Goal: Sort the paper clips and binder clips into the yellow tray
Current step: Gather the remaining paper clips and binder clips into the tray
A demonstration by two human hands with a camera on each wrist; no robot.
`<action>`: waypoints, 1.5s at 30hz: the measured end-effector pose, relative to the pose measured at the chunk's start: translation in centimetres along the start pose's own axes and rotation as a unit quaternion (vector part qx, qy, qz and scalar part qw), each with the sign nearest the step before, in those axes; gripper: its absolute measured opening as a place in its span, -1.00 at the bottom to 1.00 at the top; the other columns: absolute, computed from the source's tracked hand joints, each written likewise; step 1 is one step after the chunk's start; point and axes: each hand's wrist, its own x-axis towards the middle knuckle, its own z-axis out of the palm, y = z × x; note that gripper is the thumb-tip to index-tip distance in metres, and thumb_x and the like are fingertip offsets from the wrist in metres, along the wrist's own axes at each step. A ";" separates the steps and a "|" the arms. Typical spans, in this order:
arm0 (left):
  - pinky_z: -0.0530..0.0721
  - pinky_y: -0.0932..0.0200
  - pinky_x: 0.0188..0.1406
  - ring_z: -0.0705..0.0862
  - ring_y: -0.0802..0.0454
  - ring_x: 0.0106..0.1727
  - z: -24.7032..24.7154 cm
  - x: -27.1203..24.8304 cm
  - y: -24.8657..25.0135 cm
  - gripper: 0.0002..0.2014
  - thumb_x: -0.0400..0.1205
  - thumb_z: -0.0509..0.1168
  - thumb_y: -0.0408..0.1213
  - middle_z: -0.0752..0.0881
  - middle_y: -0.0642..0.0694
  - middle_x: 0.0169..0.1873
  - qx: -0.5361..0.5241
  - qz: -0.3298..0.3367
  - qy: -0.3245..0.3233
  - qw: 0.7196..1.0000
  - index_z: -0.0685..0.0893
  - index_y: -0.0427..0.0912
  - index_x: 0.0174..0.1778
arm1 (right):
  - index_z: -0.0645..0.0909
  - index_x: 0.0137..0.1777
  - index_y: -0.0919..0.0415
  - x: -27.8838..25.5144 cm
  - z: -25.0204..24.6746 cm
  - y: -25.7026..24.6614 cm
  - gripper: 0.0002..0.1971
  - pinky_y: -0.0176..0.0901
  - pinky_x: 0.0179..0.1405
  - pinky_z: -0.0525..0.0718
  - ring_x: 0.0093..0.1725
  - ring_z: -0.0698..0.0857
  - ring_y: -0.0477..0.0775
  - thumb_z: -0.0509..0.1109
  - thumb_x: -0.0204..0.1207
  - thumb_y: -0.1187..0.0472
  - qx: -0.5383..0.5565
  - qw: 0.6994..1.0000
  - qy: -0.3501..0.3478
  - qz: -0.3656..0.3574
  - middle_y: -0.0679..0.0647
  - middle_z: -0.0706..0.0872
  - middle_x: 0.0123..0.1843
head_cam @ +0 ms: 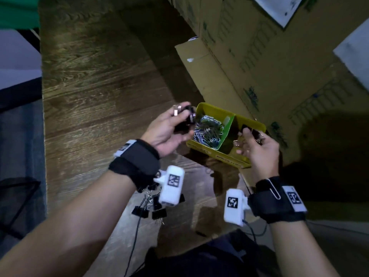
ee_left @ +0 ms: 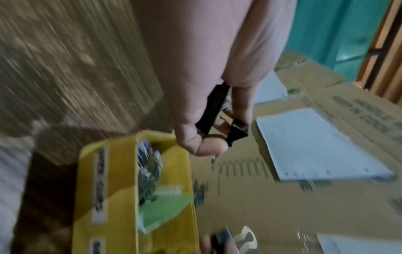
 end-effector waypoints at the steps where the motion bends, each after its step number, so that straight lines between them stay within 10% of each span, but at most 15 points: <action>1: 0.67 0.13 -0.40 0.64 -0.11 -0.17 1.7 0.4 -0.7 -0.81 0.58 0.24 -0.45 0.68 -0.19 -0.07 0.015 -0.018 -0.014 1.000 0.63 -0.11 0.03 | 0.68 -0.06 0.23 0.7 -0.4 -0.1 -0.91 -0.27 -0.53 0.65 -0.40 0.73 0.01 0.39 0.59 0.22 -0.008 1.000 0.007 0.012 0.18 0.77 -0.10; 8: 0.73 0.13 -0.25 0.67 -0.09 -0.12 8.4 3.4 -6.5 -0.70 0.66 0.18 -0.46 0.63 -0.23 0.11 0.240 -0.128 -0.033 0.962 0.50 -0.18 0.31 | 0.62 0.25 0.20 4.5 -1.9 1.0 -0.68 0.01 -0.04 0.78 -0.05 0.78 0.18 0.34 0.50 0.38 -0.059 0.992 0.020 0.105 0.26 0.73 0.13; 12: 0.67 -0.16 0.10 0.67 -0.21 0.16 9.6 4.4 -7.0 -0.69 0.66 0.19 -0.40 0.68 -0.28 0.18 0.272 -0.140 -0.027 0.952 0.50 -0.26 0.34 | 0.54 0.39 0.02 4.8 -1.6 0.8 -0.51 -0.01 -0.13 0.72 -0.03 0.73 0.09 0.31 0.42 0.17 -0.074 0.990 0.012 0.115 0.13 0.74 0.10; 17: 0.51 -0.08 0.12 0.56 -0.11 0.15 9.5 3.7 -5.4 -0.74 0.71 0.09 -0.37 0.63 -0.10 0.07 0.294 -0.140 -0.029 0.945 0.52 -0.09 0.27 | 0.56 0.39 -0.05 4.0 -1.0 0.3 -0.52 0.16 0.42 0.50 0.33 0.60 0.06 0.32 0.43 0.04 -0.103 0.989 -0.026 0.103 0.03 0.67 0.34; 20: 0.62 -0.06 0.08 0.62 -0.09 0.10 7.2 2.9 -3.9 -0.72 0.69 0.12 -0.39 0.65 -0.15 0.16 0.318 -0.109 -0.041 0.941 0.59 -0.15 0.27 | 0.70 0.13 -0.07 3.0 -0.1 -0.3 -0.75 0.06 0.35 0.57 0.23 0.66 0.03 0.29 0.50 0.10 -0.189 0.981 -0.052 0.009 -0.01 0.74 0.20; 23: 0.61 0.17 -0.31 0.69 -0.01 -0.24 2.8 1.4 -2.4 -0.88 0.66 0.22 -0.35 0.70 -0.16 -0.18 0.366 -0.062 -0.032 0.928 0.64 -0.21 0.04 | 0.73 0.00 -0.03 0.9 1.1 -0.7 -0.85 -0.18 0.14 0.64 0.06 0.70 -0.08 0.38 0.51 0.19 -0.273 0.941 -0.093 -0.176 -0.03 0.76 0.06; 26: 0.54 0.22 -0.38 0.64 0.18 -0.40 -2.9 -0.1 -1.1 -0.96 0.59 0.34 -0.34 0.71 -0.04 -0.34 0.577 -0.008 -0.027 0.816 0.68 -0.13 -0.11 | 0.75 -0.01 0.09 -1.4 2.7 0.4 -0.89 -0.45 -0.05 0.59 -0.09 0.68 -0.23 0.46 0.49 0.24 -0.271 0.903 -0.246 -0.223 -0.07 0.76 -0.05; 29: 0.63 0.15 -0.07 0.67 0.21 -0.18 -7.5 -2.0 -0.7 -0.84 0.56 0.37 -0.30 0.72 0.05 -0.15 0.746 -0.051 -0.067 0.660 0.69 -0.06 0.05 | 0.67 0.21 0.06 -2.9 4.3 3.7 -0.76 -0.29 0.14 0.62 0.07 0.64 -0.15 0.39 0.56 0.23 -0.393 0.807 -0.394 -0.197 -0.04 0.66 0.14; 33: 0.46 -0.01 0.35 0.51 0.03 0.28 -11.7 -4.7 -1.5 -0.54 0.43 0.43 -0.26 0.51 0.02 0.26 0.762 -0.107 -0.124 0.626 0.58 0.10 0.25 | 0.23 0.58 -0.10 -3.6 6.4 8.4 -0.29 0.06 0.36 0.53 0.41 0.45 0.13 0.27 0.51 0.46 -0.511 0.704 -0.460 -0.178 0.01 0.31 0.51; 38: 0.26 -0.15 0.28 0.34 0.04 0.42 -12.9 -6.0 -4.5 -0.47 0.48 0.38 -0.11 0.38 0.09 0.37 0.870 -0.054 -0.104 0.478 0.44 0.30 0.36 | 0.19 0.58 -0.07 -3.2 8.6 11.1 -0.22 0.19 0.42 0.46 0.50 0.27 0.29 0.31 0.43 0.50 -0.618 0.591 -0.444 -0.266 0.12 0.27 0.56; 42: 0.25 -0.08 0.19 0.39 0.02 0.42 -13.5 -5.6 -6.2 -0.44 0.56 0.30 -0.11 0.42 0.07 0.42 0.884 -0.004 -0.061 0.463 0.33 0.25 0.48 | 0.34 0.46 0.22 -2.9 8.9 11.2 -0.49 0.08 0.40 0.44 0.45 0.35 0.24 0.35 0.53 0.34 -0.624 0.596 -0.417 -0.284 0.23 0.37 0.46; 45: 0.24 -0.06 0.21 0.39 0.01 0.41 -13.7 -5.5 -7.0 -0.50 0.59 0.24 -0.03 0.47 0.07 0.42 0.876 0.031 -0.027 0.480 0.36 0.15 0.48 | 0.38 0.42 0.32 -2.9 8.3 10.4 -0.52 0.02 0.40 0.48 0.37 0.47 0.20 0.36 0.57 0.14 -0.570 0.696 -0.371 -0.232 0.21 0.43 0.40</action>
